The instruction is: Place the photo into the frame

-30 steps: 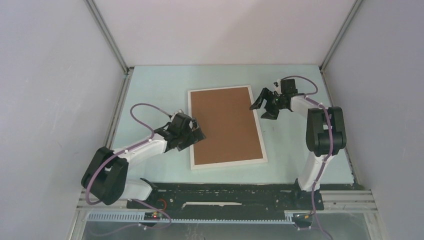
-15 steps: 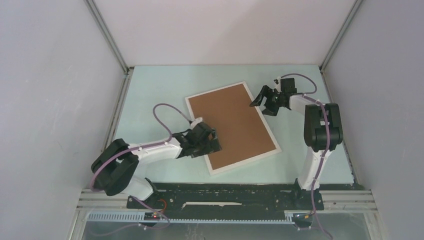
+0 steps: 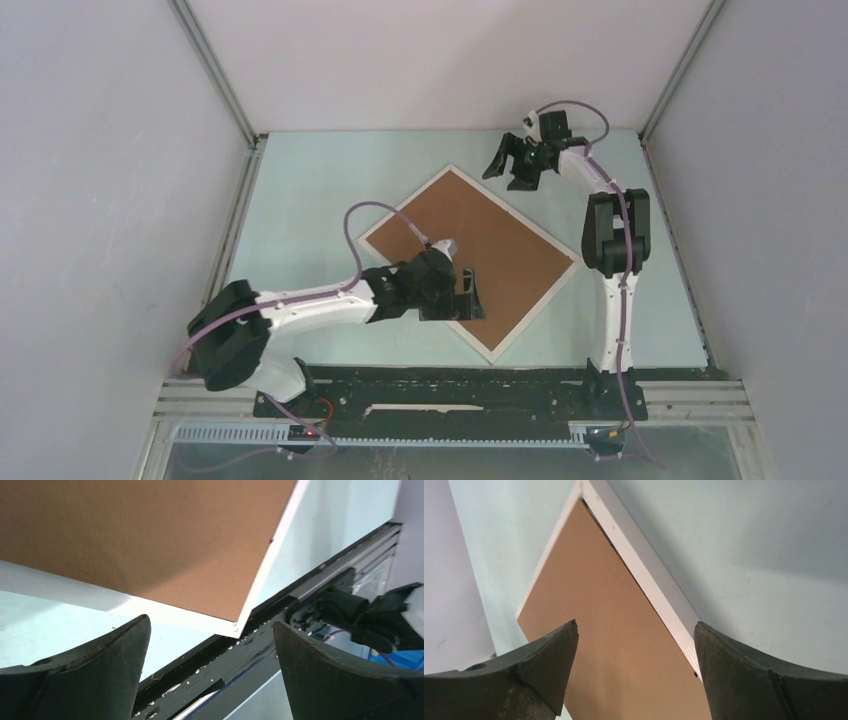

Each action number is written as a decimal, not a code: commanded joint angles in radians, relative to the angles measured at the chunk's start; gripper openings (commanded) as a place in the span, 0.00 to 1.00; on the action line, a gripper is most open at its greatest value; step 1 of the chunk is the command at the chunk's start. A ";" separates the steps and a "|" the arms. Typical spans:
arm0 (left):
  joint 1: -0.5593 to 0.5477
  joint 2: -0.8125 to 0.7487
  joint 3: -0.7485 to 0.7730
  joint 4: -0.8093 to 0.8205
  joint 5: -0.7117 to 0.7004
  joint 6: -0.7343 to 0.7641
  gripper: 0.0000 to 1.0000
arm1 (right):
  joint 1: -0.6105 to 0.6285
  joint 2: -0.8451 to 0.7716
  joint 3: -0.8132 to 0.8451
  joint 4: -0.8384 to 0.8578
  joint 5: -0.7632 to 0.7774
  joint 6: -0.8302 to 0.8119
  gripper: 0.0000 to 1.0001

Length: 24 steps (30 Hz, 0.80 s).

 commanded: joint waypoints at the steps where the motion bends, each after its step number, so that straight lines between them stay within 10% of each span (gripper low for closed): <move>1: 0.077 -0.178 0.091 -0.046 -0.067 0.144 1.00 | -0.003 -0.022 0.239 -0.268 0.176 -0.081 0.93; 6: 0.351 -0.282 0.106 -0.083 -0.065 0.171 1.00 | -0.015 -0.192 0.125 -0.313 0.258 -0.067 0.95; 12: 0.643 -0.130 0.271 -0.199 -0.044 0.246 1.00 | -0.076 -0.550 -0.492 0.018 0.057 0.089 0.94; 24: 0.697 0.324 0.674 -0.323 0.045 0.492 0.99 | -0.214 -0.992 -1.046 0.074 0.142 0.119 0.92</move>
